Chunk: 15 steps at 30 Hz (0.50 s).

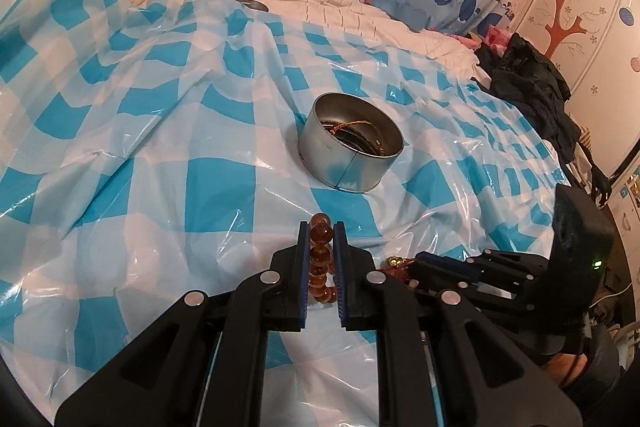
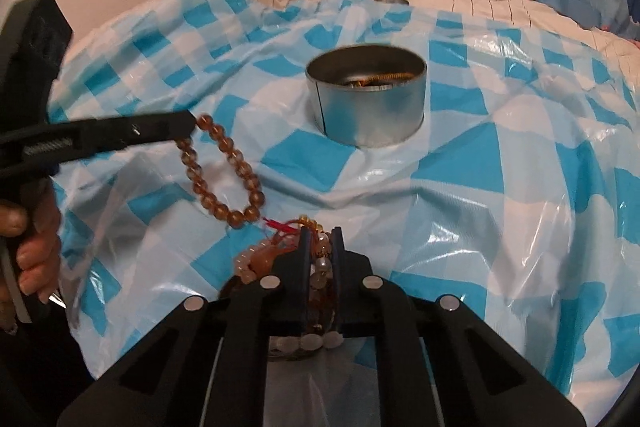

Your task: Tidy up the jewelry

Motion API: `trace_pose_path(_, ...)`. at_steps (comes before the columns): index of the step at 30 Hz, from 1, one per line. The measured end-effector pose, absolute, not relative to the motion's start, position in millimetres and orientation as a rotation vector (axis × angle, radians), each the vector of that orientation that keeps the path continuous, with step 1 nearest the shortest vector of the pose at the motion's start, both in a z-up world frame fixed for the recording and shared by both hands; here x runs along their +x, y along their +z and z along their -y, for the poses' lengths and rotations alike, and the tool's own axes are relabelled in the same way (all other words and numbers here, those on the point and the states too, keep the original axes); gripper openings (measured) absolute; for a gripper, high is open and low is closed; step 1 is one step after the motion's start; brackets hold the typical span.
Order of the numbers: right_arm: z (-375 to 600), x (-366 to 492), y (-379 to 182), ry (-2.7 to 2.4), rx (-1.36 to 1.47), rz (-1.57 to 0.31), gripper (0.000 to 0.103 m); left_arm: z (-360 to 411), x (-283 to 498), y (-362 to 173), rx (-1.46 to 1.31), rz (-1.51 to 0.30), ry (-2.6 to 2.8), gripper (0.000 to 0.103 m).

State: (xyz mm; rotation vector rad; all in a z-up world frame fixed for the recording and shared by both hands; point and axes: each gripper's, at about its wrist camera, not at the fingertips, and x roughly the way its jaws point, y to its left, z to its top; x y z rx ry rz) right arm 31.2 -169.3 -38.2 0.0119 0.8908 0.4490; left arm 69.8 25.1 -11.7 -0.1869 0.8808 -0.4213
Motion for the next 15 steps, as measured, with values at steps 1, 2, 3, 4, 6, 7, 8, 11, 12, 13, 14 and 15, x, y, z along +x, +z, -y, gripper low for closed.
trace_pose_path(1,171.1,30.0,-34.8,0.46,0.027,-0.875,0.01,-24.9,69.6,-11.4,-0.187,-0.88,-0.422,0.01)
trace_pose_path(2,173.4,28.7,-30.6,0.475,0.049,-0.856,0.01,-25.2,70.1,-11.7,-0.186,-0.88,-0.424,0.01)
trace_pose_path(3,174.4,27.9,-27.3,0.48,0.061,-0.843,0.01,-25.3,69.9,-11.8,-0.187,-0.878,-0.426,0.01)
trace_pose_path(4,177.9,26.6,-22.2,0.493,0.083,-0.82,0.01,-25.3,69.9,-11.8,-0.186,-0.877,-0.428,0.01)
trace_pose_path(6,181.9,26.2,-16.7,0.518,0.127,-0.802,0.01,-25.3,70.2,-11.0,-0.189,-0.875,-0.43,0.01)
trace_pose_path(7,185.5,26.4,-14.0,0.538,0.16,-0.792,0.008,-25.5,70.5,-10.8,-0.192,-0.875,-0.432,0.01)
trace_pose_path(8,188.8,26.7,-12.0,0.56,0.196,-0.783,0.008,-25.3,70.5,-10.5,-0.195,-0.875,-0.434,0.01)
trace_pose_path(11,197.3,29.0,-8.1,0.62,0.306,-0.769,0.008,-24.3,70.3,-10.4,-0.194,-0.874,-0.437,0.01)
trace_pose_path(12,200.7,30.0,-7.5,0.63,0.335,-0.767,0.008,-24.5,70.1,-10.3,-0.196,-0.874,-0.436,0.01)
trace_pose_path(13,202.1,31.3,-7.9,0.629,0.344,-0.777,0.008,-24.4,70.1,-10.3,-0.196,-0.875,-0.436,0.01)
trace_pose_path(14,203.7,33.2,-9.6,0.602,0.333,-0.795,0.008,-24.0,69.5,-9.8,-0.195,-0.874,-0.435,0.01)
trace_pose_path(15,204.4,34.6,-11.9,0.561,0.306,-0.809,0.008,-24.1,69.5,-9.8,-0.196,-0.874,-0.435,0.01)
